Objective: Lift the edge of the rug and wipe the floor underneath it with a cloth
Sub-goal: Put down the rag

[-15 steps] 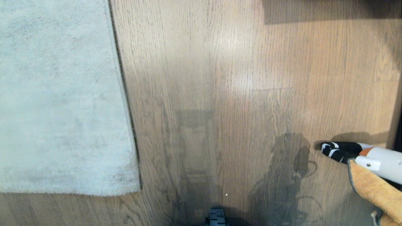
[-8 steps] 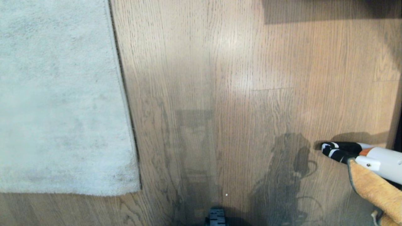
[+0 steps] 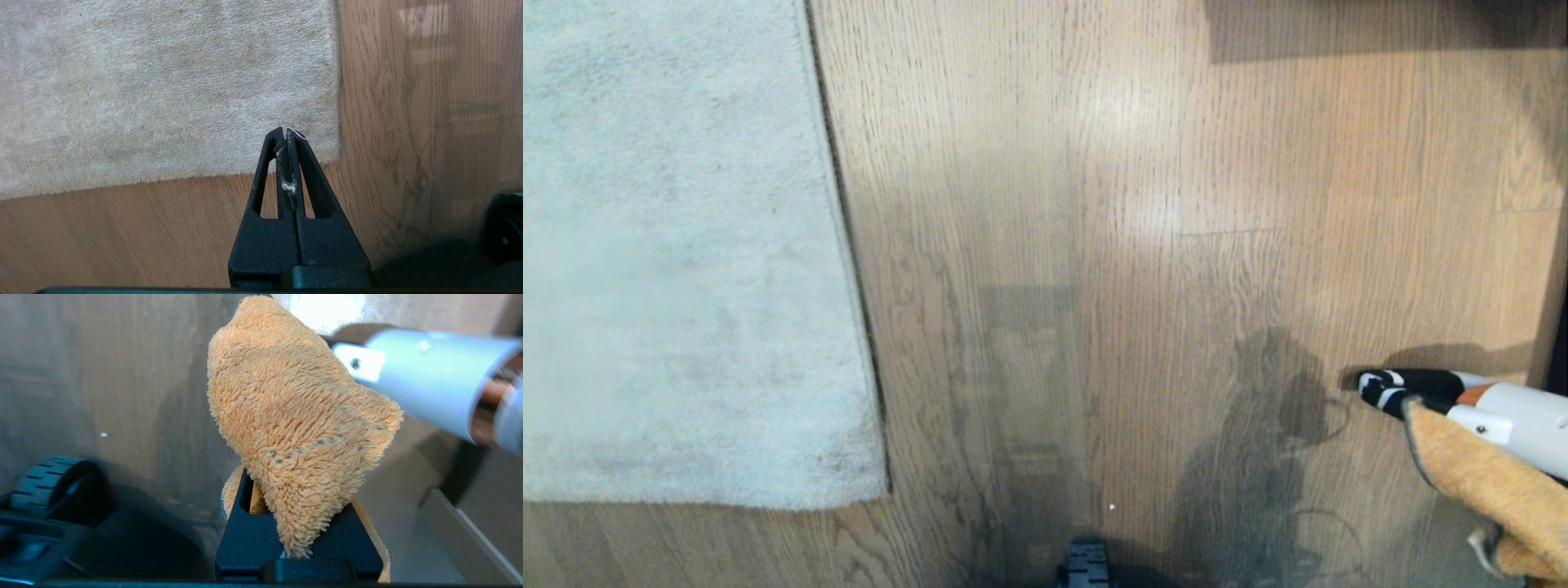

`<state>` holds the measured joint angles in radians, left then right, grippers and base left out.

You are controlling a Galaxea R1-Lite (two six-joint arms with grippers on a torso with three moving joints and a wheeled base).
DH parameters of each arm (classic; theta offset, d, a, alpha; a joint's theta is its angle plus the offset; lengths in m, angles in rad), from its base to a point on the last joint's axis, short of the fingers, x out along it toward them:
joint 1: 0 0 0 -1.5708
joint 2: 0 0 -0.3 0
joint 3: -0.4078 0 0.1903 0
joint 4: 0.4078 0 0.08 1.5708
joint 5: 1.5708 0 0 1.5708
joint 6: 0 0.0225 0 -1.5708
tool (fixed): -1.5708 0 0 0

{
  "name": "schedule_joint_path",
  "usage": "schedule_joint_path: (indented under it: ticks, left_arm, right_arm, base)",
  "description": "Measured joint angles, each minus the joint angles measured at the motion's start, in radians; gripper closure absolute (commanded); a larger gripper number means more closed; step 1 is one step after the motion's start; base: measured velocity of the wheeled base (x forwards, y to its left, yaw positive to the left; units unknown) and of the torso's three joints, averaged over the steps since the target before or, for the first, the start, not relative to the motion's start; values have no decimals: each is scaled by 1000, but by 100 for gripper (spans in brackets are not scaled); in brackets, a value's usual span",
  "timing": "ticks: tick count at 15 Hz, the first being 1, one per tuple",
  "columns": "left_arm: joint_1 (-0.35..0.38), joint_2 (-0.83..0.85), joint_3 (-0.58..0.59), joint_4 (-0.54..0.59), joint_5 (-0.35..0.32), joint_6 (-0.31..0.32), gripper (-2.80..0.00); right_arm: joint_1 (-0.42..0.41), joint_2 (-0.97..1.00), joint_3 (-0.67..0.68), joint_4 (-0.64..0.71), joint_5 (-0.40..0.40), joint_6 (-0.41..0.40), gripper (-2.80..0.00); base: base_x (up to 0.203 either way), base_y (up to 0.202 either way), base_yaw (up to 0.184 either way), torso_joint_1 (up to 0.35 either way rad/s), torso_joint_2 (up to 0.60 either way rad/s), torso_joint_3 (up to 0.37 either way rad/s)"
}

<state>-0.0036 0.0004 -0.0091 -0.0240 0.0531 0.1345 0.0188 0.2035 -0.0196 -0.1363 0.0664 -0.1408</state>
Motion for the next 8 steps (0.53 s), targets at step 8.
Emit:
schedule_joint_path:
  ticks: [8]
  left_arm:
    - [1,0,0,0,-1,0,0]
  right_arm:
    - [146,592,-184,-363,17,80,0]
  base:
    - [0,0,0,0,0,0]
